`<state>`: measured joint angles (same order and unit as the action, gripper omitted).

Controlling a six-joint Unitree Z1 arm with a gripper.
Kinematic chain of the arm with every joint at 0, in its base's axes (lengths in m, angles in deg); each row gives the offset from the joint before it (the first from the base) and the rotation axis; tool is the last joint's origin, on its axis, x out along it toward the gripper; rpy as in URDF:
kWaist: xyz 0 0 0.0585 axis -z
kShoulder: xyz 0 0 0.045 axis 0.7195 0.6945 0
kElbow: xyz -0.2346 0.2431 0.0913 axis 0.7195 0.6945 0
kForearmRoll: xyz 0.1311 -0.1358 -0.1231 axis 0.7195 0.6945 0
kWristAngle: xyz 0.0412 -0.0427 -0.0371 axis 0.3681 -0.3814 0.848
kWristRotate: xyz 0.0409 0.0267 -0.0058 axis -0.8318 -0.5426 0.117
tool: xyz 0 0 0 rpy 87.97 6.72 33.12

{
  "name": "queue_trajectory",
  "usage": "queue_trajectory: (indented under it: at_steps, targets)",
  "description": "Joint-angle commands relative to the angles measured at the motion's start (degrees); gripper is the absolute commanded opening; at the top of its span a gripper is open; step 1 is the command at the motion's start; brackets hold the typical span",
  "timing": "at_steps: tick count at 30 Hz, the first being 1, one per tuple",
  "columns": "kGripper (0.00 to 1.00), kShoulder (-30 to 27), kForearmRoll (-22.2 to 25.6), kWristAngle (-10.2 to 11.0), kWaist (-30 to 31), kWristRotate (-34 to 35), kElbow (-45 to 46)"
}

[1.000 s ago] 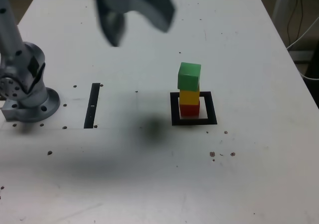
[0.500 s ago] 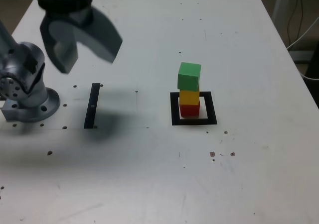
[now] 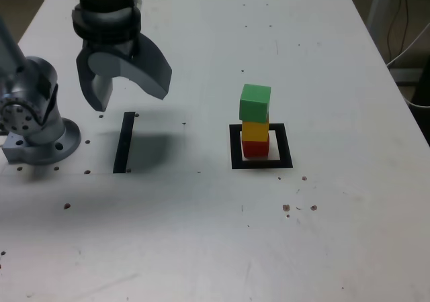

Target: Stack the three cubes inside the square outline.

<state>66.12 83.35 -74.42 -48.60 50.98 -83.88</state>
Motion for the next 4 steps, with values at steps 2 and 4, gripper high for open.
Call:
queue_trajectory:
  at_steps: [2,4]
  targets:
    - [0.99,0.8,-0.4,-0.3,-0.3,0.0,0.1]
    - [0.99,1.2,-0.5,-0.8,-0.2,0.0,0.2]
